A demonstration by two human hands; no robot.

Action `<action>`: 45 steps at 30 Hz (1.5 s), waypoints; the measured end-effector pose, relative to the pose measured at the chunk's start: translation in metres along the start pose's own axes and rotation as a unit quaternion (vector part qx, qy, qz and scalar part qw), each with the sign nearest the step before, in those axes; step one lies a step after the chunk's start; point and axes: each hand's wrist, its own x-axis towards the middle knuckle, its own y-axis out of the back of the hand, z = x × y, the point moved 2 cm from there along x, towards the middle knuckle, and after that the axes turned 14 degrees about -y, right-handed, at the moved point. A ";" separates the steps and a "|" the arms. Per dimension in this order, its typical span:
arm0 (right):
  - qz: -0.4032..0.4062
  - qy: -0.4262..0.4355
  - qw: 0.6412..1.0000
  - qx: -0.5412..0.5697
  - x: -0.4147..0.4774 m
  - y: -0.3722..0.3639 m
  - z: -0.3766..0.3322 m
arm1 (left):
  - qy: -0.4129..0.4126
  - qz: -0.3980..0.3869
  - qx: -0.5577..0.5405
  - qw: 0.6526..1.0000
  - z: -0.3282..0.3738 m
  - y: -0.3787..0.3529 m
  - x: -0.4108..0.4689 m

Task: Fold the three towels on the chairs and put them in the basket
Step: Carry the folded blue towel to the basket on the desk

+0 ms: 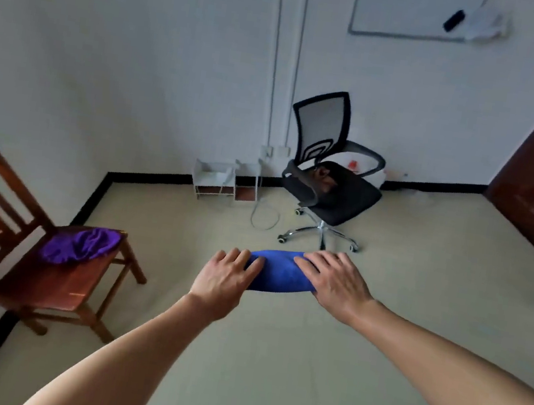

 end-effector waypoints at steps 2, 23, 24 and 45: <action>-0.002 -0.042 0.999 -0.011 -0.004 -0.002 0.046 | -0.044 0.009 0.001 0.999 0.007 -0.001 0.054; -0.023 -0.450 0.887 -0.101 -0.134 -0.071 0.470 | -0.462 0.068 -0.030 0.884 0.221 -0.031 0.592; -0.018 -0.462 0.881 -0.097 -0.148 -0.078 0.487 | -0.472 0.073 -0.027 0.878 0.241 -0.032 0.608; -0.005 -0.534 0.843 -0.063 -0.269 -0.153 0.938 | -0.504 0.069 -0.103 0.855 0.532 -0.032 1.006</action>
